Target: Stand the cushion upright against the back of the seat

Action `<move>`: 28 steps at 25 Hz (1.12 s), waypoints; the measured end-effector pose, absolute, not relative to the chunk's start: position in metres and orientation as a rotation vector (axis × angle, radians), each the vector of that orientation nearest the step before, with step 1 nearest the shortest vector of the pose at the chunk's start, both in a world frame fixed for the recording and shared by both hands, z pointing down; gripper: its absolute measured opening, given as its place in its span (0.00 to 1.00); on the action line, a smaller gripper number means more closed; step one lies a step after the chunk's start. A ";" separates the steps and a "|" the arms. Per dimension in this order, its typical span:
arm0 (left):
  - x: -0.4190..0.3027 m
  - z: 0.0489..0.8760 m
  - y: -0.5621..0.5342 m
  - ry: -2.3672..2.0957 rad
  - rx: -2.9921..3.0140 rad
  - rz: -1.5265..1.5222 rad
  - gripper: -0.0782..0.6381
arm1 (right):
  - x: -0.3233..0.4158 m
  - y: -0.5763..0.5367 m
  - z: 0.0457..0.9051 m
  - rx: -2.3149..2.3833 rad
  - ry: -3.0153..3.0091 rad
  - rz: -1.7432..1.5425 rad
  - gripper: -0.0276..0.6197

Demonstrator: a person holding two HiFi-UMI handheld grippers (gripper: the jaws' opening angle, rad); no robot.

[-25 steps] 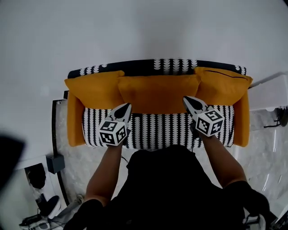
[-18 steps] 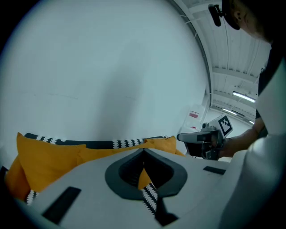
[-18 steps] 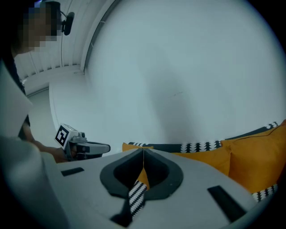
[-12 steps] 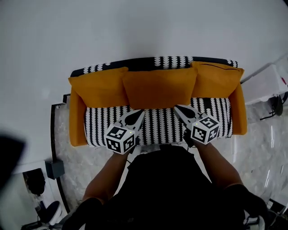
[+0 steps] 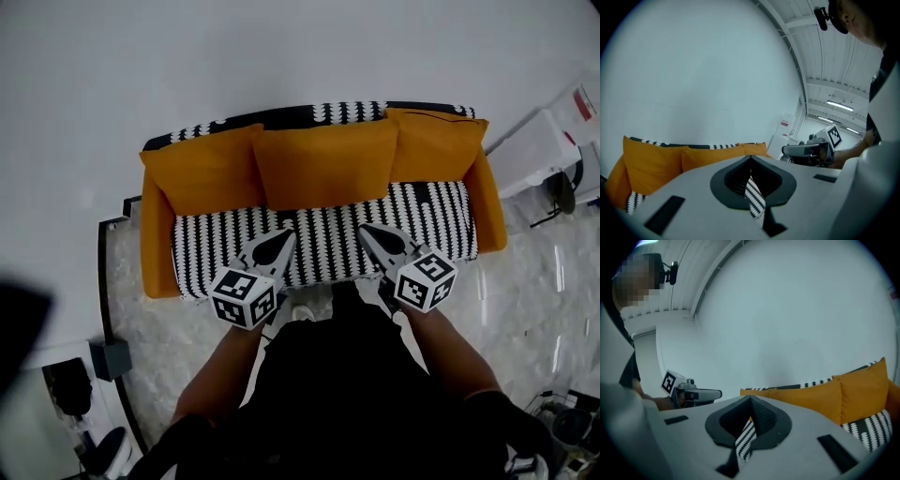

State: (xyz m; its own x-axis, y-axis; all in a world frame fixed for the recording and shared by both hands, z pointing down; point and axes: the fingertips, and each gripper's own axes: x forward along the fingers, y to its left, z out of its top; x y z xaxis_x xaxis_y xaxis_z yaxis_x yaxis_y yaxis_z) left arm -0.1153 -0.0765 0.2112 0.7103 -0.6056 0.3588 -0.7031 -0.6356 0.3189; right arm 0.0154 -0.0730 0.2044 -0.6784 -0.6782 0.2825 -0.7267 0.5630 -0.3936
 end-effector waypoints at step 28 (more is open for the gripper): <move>-0.039 0.183 -0.036 -1.078 2.514 0.301 0.13 | 0.093 -0.041 0.165 1.130 -2.724 0.586 0.10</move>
